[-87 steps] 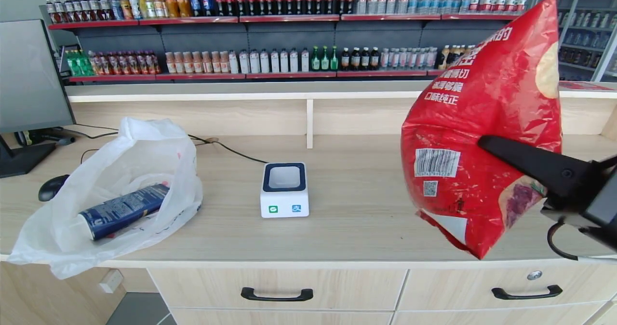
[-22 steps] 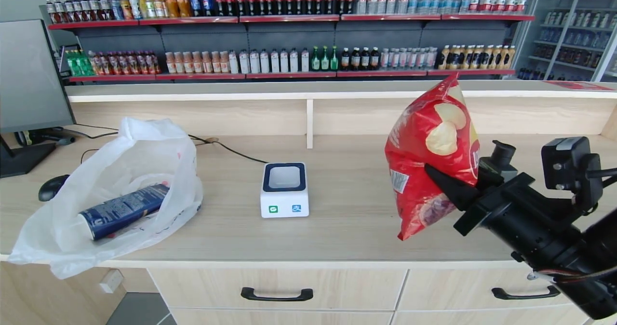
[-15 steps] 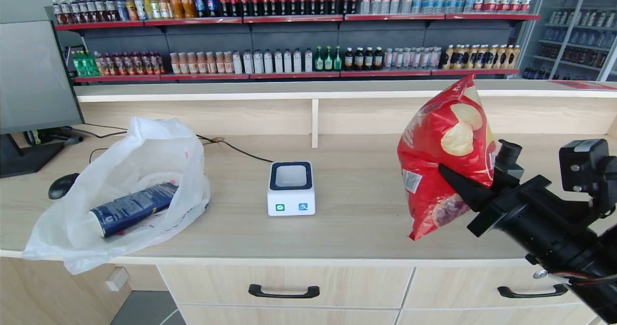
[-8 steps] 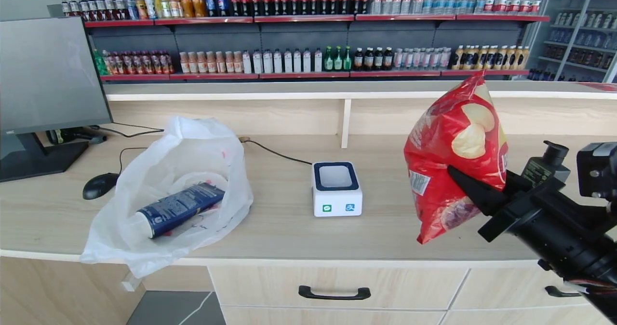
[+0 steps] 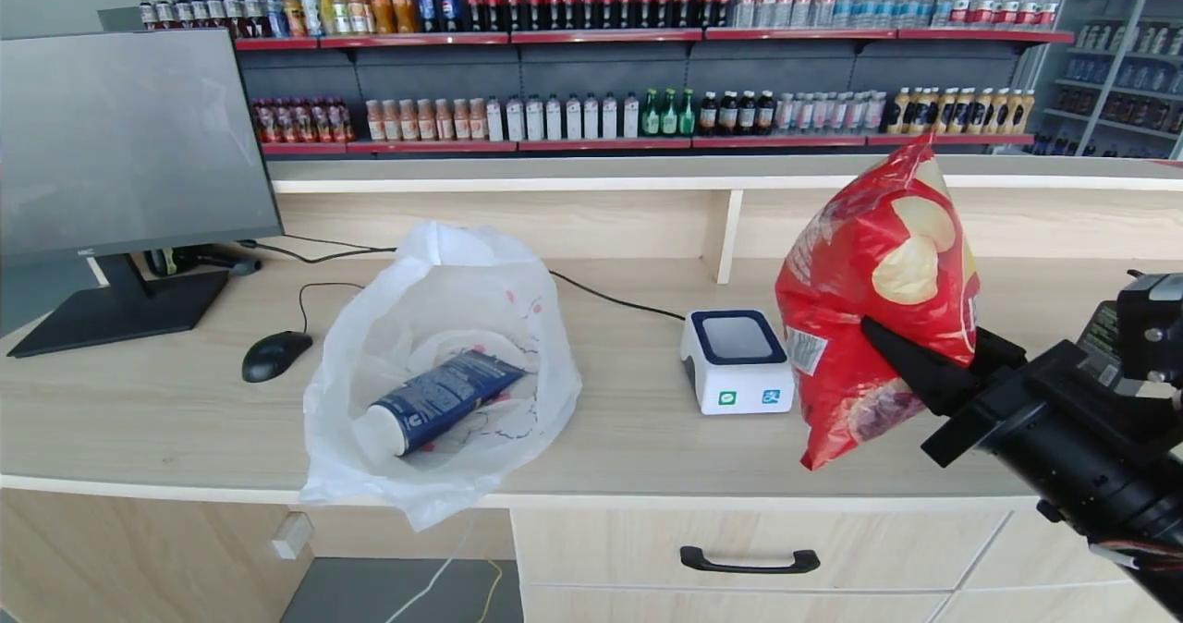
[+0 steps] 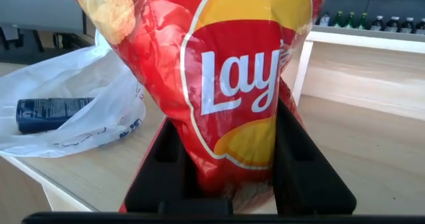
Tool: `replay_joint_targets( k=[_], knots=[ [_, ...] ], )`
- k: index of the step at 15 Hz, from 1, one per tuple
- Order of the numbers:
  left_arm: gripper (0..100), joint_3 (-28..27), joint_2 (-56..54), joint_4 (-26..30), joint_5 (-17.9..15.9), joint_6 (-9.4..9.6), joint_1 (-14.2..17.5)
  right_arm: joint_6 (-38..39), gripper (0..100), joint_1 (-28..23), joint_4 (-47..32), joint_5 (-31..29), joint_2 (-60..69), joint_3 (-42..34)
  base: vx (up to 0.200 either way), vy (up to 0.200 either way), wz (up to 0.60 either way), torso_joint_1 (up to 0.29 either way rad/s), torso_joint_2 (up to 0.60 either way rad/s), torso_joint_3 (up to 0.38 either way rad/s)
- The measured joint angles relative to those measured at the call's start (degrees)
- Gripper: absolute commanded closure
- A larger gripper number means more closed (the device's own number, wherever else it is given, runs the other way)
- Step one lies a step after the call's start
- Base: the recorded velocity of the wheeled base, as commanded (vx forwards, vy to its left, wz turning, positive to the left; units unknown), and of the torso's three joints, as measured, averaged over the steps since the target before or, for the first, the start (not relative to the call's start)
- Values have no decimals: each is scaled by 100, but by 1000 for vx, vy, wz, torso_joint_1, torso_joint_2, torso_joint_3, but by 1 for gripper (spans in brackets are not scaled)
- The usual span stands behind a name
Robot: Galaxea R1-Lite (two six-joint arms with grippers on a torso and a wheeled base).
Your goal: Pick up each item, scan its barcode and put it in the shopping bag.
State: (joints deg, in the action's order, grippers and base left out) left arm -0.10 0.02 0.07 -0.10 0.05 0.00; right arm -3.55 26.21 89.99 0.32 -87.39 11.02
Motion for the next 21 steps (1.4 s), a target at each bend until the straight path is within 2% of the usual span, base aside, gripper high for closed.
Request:
replay_joint_targets(
  k=[5,10,12,16,21],
  knots=[
    [0,0,0,-5,0,5,0,-182,100,-144,-20,-11,-299,59,0,0,0,0,0,0],
    [0,0,0,2,0,11,0,-558,100,-323,-5,12,-612,449,0,0,0,0,0,0],
    [0,0,0,2,0,0,0,-923,100,-312,-5,406,-770,673,0,0,0,0,0,0],
    [0,0,0,0,0,11,0,-2431,100,-430,11,967,-878,1073,0,0,0,0,0,0],
    [0,0,0,2,0,-2,0,-4690,100,-507,-2,1052,-1130,1431,0,0,0,0,0,0]
  ],
)
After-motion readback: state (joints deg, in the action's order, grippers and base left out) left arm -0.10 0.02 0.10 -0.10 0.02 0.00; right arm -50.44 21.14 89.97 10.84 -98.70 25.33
